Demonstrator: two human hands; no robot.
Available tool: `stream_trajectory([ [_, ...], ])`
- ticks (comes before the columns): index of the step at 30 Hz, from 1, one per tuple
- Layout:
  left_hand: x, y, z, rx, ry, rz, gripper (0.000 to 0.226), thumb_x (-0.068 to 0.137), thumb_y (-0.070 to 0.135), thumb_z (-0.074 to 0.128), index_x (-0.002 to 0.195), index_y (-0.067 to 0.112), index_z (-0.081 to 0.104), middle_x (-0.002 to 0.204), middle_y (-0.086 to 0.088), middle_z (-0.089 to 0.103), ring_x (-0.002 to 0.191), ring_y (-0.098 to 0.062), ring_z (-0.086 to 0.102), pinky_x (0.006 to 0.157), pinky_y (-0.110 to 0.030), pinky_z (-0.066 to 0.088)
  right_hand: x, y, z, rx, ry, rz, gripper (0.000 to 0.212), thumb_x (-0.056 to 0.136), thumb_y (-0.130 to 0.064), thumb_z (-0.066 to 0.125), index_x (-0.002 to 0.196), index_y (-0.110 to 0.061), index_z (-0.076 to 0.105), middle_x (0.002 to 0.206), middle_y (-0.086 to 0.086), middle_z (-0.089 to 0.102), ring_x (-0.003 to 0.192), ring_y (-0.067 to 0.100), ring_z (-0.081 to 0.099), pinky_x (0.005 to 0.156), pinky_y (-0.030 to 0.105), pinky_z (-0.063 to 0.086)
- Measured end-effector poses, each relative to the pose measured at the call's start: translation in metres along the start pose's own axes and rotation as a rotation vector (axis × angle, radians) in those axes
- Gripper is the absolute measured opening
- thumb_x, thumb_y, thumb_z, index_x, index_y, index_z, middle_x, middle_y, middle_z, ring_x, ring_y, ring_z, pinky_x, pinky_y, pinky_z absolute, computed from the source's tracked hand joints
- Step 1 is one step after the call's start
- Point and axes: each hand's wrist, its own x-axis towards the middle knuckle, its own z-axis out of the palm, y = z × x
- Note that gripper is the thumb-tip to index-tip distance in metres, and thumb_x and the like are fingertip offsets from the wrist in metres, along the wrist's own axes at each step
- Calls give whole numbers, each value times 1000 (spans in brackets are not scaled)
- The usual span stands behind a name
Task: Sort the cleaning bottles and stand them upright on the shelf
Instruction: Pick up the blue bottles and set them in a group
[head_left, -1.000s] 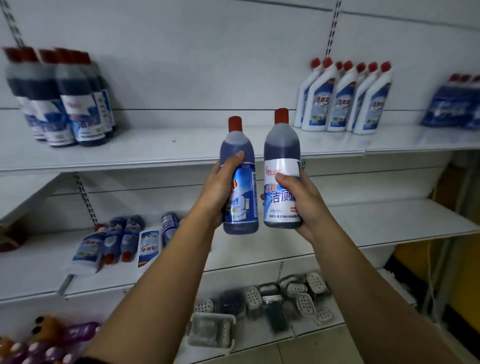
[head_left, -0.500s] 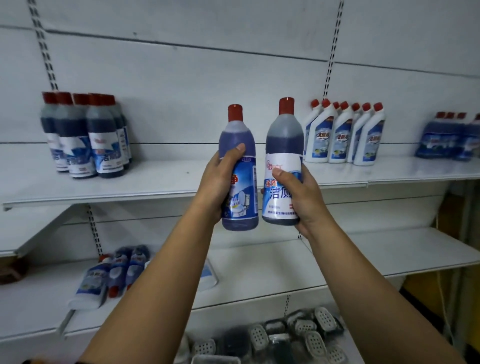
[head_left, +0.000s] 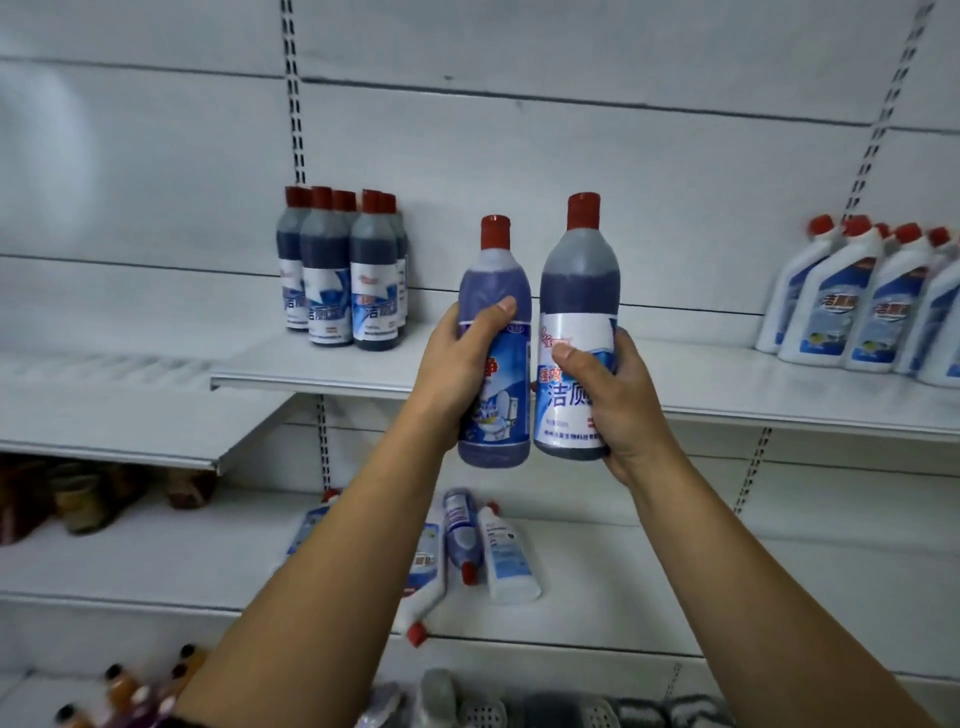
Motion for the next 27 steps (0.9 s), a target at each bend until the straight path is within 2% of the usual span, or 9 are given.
stream_trajectory([
  [3,17,6,-41,13,39,23,33,91,36,66,118,19,58,95,-7,77,84,-27,75,71,-38,60,17,14,43,-7,4,-39,50,74,-25,76,119,-18,53,106,9,69,87,23,72,72,36,59],
  [6,35,18,-86,41,96,47,33,91,38,66,118,23,57,93,-2,76,80,-21,76,62,-30,59,34,30,91,-17,-1,-60,46,75,-29,75,114,-24,51,106,7,68,87,20,72,71,34,58],
  [10,60,33,-155,146,181,121,46,87,47,67,125,25,54,104,-3,74,84,-20,75,71,-35,61,59,53,153,-48,-15,-92,38,86,-16,72,113,-29,49,107,2,67,89,17,71,75,35,59],
  [16,82,50,-247,155,292,173,35,90,43,66,119,26,57,101,-1,75,83,-19,75,70,-34,60,90,90,239,-151,-71,-78,53,86,-22,72,128,-26,42,117,-2,65,99,11,68,84,33,57],
  [18,88,55,-269,186,297,197,36,90,42,66,119,25,57,101,-1,75,83,-19,75,69,-33,60,101,96,262,-228,-100,-93,58,87,-22,71,135,-23,38,121,-6,62,102,6,65,87,26,53],
  [21,95,58,-293,261,293,237,25,90,43,65,112,36,55,100,8,72,80,-8,74,62,-22,56,112,103,286,-319,-122,-72,66,87,-24,72,139,-19,31,119,-10,57,96,-3,58,75,4,44],
  [23,100,57,-304,267,283,241,21,91,42,65,108,40,54,102,11,71,82,-6,73,61,-19,55,119,111,295,-347,-118,-53,69,86,-19,73,138,-18,28,113,-11,56,91,-10,56,70,-1,42],
  [25,105,55,-312,280,274,246,20,91,41,65,108,41,54,105,10,70,86,-7,73,64,-21,56,124,117,301,-373,-132,-13,73,82,-18,74,137,-21,26,116,-7,56,94,-6,58,77,7,47],
  [27,109,53,-317,275,266,253,20,91,40,64,108,42,53,107,10,70,88,-8,72,67,-22,57,129,121,304,-431,-136,18,79,74,-32,74,137,-27,26,129,-1,50,109,6,57,96,26,49],
])
